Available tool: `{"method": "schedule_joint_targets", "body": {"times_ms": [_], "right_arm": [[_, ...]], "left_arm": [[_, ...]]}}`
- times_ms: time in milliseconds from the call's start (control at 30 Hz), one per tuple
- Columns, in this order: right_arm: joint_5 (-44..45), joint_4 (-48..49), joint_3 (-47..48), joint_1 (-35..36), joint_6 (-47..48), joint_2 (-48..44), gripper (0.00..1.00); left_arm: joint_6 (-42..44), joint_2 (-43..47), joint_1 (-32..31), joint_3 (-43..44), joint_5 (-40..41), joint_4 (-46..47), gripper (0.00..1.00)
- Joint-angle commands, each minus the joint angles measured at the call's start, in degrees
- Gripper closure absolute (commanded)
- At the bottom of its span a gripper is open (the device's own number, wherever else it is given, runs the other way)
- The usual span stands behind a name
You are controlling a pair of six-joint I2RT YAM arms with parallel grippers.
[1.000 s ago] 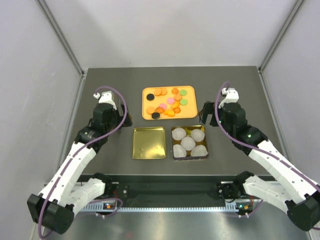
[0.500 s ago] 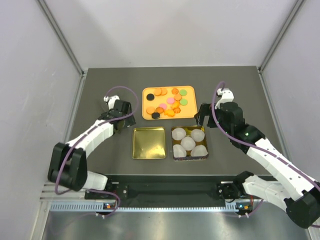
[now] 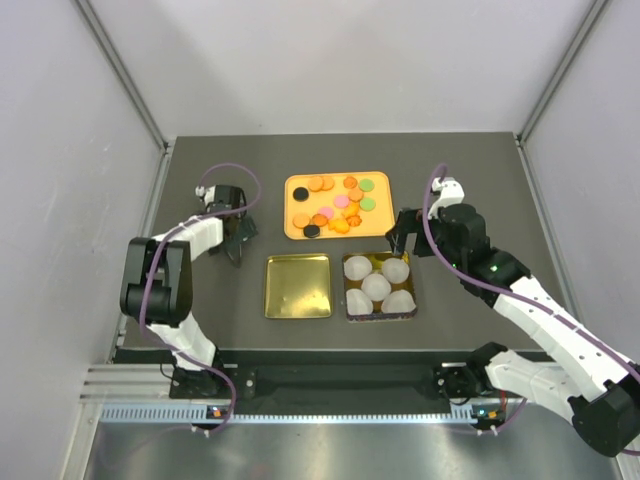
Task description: Pack the cookies
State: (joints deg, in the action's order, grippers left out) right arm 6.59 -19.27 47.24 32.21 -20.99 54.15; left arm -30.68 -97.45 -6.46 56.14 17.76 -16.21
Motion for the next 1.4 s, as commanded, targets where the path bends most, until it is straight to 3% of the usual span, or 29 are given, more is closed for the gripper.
{"method": "schedule_joint_targets", "body": {"times_ms": [0, 133, 300, 500, 733, 1367], "right_arm": [[-0.9, 2.3, 0.2, 0.2, 0.7, -0.9, 0.00], [-1.0, 2.3, 0.0, 0.4, 0.8, -0.9, 0.00], [-1.2, 2.4, -0.3, 0.3, 0.6, -0.9, 0.00], [-1.2, 2.4, -0.7, 0.3, 0.4, -0.8, 0.00], [-1.1, 2.2, -0.4, 0.2, 0.4, -0.5, 0.00], [-0.4, 2.3, 1.1, 0.2, 0.7, 1.3, 0.00]], "left_arm": [[1.8, -2.2, 1.8, 2.4, -1.4, 1.7, 0.04], [1.7, -3.3, 3.1, 2.8, -1.9, 1.1, 0.08], [2.4, -4.2, 3.1, 3.8, -2.5, 0.5, 0.20], [2.0, -5.9, 3.0, 7.0, -4.9, -2.8, 0.52], [2.4, 0.0, 1.9, 10.0, -5.4, -6.8, 0.56], [6.2, 16.2, -6.2, 11.2, -3.8, -16.7, 0.55]]}}
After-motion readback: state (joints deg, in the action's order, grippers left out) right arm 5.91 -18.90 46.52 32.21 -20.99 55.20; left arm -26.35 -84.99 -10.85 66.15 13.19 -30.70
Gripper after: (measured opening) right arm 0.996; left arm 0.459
